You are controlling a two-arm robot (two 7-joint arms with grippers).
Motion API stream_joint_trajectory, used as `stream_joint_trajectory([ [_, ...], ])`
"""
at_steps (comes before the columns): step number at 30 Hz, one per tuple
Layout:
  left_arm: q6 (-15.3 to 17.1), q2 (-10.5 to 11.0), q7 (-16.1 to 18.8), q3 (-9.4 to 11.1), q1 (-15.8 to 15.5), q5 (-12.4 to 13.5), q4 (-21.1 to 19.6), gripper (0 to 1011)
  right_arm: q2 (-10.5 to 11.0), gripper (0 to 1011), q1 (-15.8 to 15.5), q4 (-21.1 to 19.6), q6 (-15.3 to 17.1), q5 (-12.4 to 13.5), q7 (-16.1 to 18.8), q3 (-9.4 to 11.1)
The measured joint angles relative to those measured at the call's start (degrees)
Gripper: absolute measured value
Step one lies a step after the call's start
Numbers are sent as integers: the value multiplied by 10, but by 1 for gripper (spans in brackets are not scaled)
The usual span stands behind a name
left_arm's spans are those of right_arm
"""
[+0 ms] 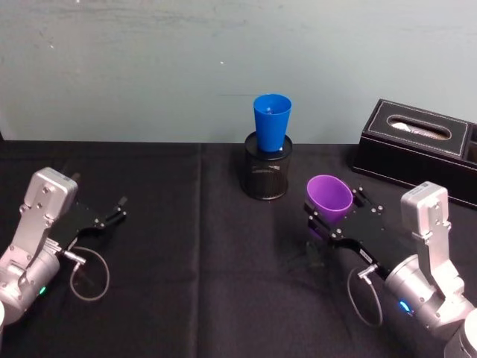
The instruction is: Pick up one cup with a gripper and tap it against the other cup.
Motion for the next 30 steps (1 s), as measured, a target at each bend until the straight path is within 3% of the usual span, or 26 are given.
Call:
stream_joint_trajectory([
  [18, 0, 0, 0, 0, 0, 0, 0, 1011, -1, 729, 35, 52, -31, 10, 20, 2],
  [30, 0, 0, 0, 0, 0, 0, 0, 1011, -6, 729, 83, 96, -39, 12, 35, -7],
])
